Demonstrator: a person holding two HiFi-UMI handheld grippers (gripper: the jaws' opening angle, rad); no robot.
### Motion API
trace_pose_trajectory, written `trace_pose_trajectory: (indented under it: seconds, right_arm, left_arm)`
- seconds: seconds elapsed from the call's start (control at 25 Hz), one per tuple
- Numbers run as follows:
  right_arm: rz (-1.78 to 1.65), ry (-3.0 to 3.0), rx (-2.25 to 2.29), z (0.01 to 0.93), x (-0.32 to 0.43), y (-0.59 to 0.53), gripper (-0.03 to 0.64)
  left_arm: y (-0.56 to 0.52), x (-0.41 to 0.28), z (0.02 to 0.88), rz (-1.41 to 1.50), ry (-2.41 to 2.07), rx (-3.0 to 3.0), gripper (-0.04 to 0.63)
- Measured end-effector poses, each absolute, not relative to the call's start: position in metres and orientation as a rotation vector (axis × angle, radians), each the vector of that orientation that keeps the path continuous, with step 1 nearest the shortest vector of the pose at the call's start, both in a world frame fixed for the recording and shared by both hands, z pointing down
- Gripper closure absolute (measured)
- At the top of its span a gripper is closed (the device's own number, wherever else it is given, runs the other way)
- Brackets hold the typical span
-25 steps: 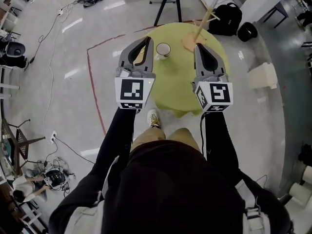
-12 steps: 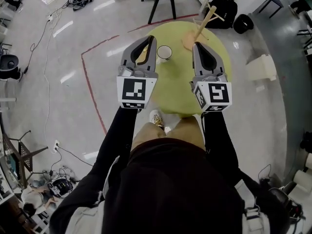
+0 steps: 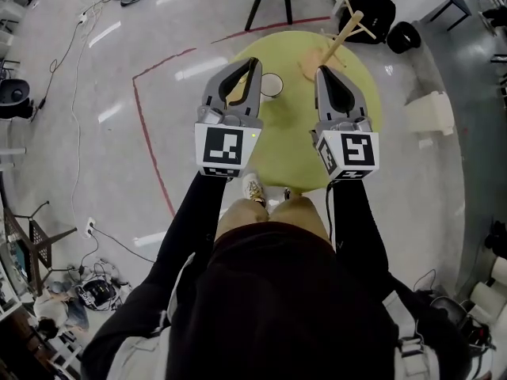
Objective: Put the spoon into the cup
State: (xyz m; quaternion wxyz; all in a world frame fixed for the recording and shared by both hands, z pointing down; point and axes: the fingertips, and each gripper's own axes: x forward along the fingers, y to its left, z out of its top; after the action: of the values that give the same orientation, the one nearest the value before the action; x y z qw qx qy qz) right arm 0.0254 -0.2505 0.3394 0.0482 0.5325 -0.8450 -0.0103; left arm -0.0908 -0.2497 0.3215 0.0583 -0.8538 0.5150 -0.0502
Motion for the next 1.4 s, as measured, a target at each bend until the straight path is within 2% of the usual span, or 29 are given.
trace_pose_trajectory:
  seconds: [0.48, 1.04, 1.4]
  right_arm:
    - [0.054, -2.557, 1.58, 0.363, 0.036, -0.273, 0.589]
    - [0.108, -2.517, 1.513, 0.404, 0.058, -0.29, 0.589]
    - [0.169, -2.476, 1.509, 0.429, 0.071, -0.292, 0.589]
  left_arm:
    - [-0.275, -0.079, 0.354, -0.199, 1.577, -2.624, 0.578]
    - [-0.292, -0.041, 0.437, -0.227, 1.468, -2.755, 0.578]
    - [-0.301, -0.037, 0.491, -0.28, 1.549, -2.826, 0.577]
